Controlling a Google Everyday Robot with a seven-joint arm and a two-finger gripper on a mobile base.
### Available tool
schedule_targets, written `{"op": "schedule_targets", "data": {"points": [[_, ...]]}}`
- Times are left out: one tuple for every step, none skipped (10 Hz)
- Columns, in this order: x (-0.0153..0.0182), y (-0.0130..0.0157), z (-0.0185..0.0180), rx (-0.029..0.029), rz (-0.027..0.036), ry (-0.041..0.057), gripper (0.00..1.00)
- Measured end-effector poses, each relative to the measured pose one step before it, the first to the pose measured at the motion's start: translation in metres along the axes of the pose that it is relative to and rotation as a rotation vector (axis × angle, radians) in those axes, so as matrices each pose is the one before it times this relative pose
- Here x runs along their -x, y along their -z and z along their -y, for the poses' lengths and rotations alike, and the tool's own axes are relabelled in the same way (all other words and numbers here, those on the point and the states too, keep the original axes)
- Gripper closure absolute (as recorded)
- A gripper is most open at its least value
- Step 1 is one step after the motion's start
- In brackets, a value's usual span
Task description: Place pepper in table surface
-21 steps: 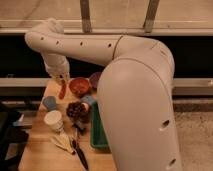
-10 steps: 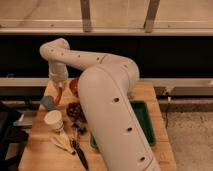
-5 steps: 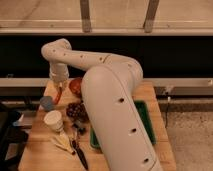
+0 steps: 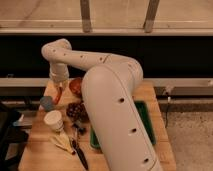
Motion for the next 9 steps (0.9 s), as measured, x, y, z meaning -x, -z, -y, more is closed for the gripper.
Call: {"op": "schedule_targets", "data": {"points": [[-0.00012, -0.00006, -0.00036, 0.0006, -0.00047, 0.00017, 0.23], [0.0001, -0.00001, 0.00032, -0.00055, 0.00038, -0.00012, 0.2], [-0.00001, 0.00024, 0.00062, -0.00008, 0.00023, -0.00087, 0.2], [-0.00005, -0.00014, -0.00013, 0.00001, -0.00025, 0.00019, 0.2], [0.00001, 0.0001, 0.00007, 0.00003, 0.0001, -0.0001, 0.2], [-0.00007, 0.0, 0.00017, -0.00023, -0.00025, -0.00018, 0.2], [0.0, -0.00001, 0.00007, 0.00005, 0.00001, -0.00009, 0.2], [0.0, 0.00003, 0.00005, -0.00003, 0.00003, -0.00006, 0.2], [0.00002, -0.00001, -0.00002, 0.00007, 0.00008, -0.00006, 0.2]]}}
